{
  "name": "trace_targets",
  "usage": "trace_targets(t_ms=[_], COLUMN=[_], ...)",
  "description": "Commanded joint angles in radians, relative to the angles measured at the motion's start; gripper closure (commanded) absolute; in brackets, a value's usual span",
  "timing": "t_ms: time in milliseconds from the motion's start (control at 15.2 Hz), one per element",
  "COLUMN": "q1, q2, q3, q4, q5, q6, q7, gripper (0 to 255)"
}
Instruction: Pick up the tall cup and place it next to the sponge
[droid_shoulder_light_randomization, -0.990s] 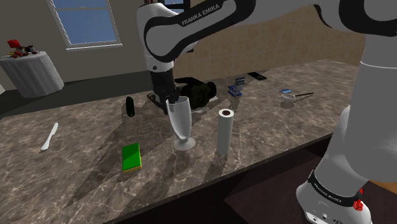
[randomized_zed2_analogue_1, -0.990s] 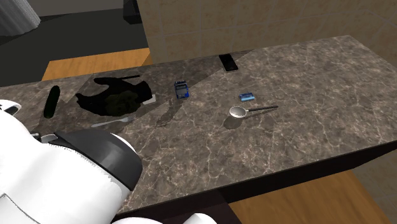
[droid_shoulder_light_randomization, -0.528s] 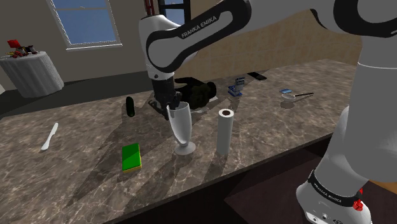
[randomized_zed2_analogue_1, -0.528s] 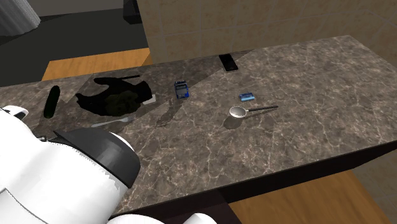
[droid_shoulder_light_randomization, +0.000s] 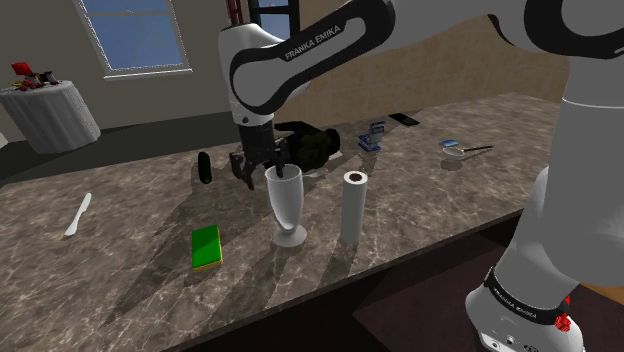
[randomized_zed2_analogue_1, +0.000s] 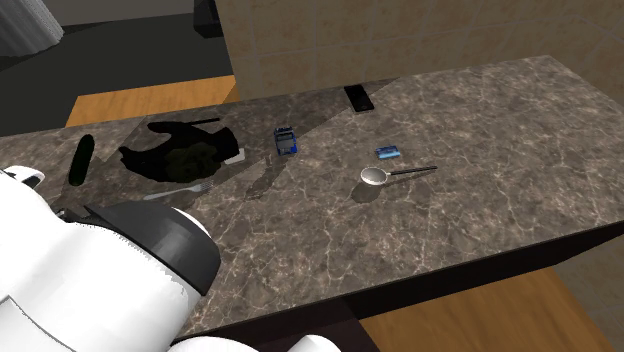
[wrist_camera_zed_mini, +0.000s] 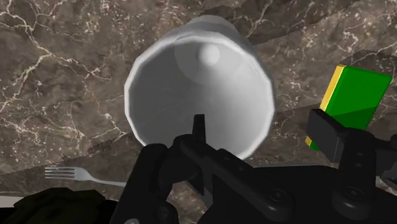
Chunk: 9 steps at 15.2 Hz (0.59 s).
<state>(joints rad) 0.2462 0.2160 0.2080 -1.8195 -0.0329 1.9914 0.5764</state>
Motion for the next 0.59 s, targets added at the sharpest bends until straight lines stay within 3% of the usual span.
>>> trace_targets(t_ms=[0,132,396,528], q1=[0.0,0.0,-0.001,-0.001], q2=[0.0,-0.001,-0.025,-0.025], q3=[0.0,0.0,0.001,0.001], q4=[0.0,0.0,0.097,0.097], q5=[0.0,0.0,0.006,0.006], q6=[0.0,0.0,-0.12,-0.12], q7=[0.0,0.0,-0.004,-0.004], gripper=[0,0,0,0])
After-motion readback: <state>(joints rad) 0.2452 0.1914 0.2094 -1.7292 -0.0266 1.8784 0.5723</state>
